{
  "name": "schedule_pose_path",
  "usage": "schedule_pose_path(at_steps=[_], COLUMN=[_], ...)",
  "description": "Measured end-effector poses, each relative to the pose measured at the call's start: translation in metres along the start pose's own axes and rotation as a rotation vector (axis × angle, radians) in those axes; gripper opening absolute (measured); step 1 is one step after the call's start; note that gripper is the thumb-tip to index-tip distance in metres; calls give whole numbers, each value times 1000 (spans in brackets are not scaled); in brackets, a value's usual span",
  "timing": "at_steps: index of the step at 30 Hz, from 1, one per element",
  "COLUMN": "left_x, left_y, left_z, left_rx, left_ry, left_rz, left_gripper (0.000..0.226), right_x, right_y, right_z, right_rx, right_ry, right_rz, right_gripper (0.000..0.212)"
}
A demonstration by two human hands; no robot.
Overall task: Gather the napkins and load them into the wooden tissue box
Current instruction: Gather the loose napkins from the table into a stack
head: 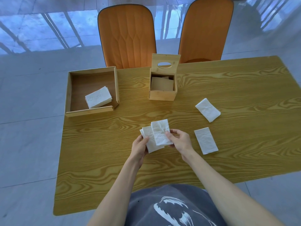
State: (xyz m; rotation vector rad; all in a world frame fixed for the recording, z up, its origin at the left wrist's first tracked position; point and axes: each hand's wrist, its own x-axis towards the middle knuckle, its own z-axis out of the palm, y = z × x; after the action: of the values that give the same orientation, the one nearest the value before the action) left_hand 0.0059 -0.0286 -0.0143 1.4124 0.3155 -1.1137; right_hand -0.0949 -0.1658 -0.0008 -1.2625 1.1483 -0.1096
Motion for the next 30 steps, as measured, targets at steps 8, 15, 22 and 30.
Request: schedule_pose_path(at_steps=[8, 15, 22, 30], left_x=[-11, -14, -9, -8], left_y=[-6, -12, -22, -28], left_z=[-2, 4, 23, 48], left_rx=[-24, 16, 118, 159], left_ry=[-26, -54, -48, -28], left_rz=[-20, 7, 18, -8], left_gripper=[26, 30, 32, 33], right_x=[-7, -5, -10, -5], right_y=[18, 25, 28, 14], right_z=[14, 10, -12, -73], right_rx=[-83, -425, -554, -597], right_ry=[-57, 82, 154, 472], right_rz=[9, -108, -136, -92], right_gripper=[27, 27, 31, 22])
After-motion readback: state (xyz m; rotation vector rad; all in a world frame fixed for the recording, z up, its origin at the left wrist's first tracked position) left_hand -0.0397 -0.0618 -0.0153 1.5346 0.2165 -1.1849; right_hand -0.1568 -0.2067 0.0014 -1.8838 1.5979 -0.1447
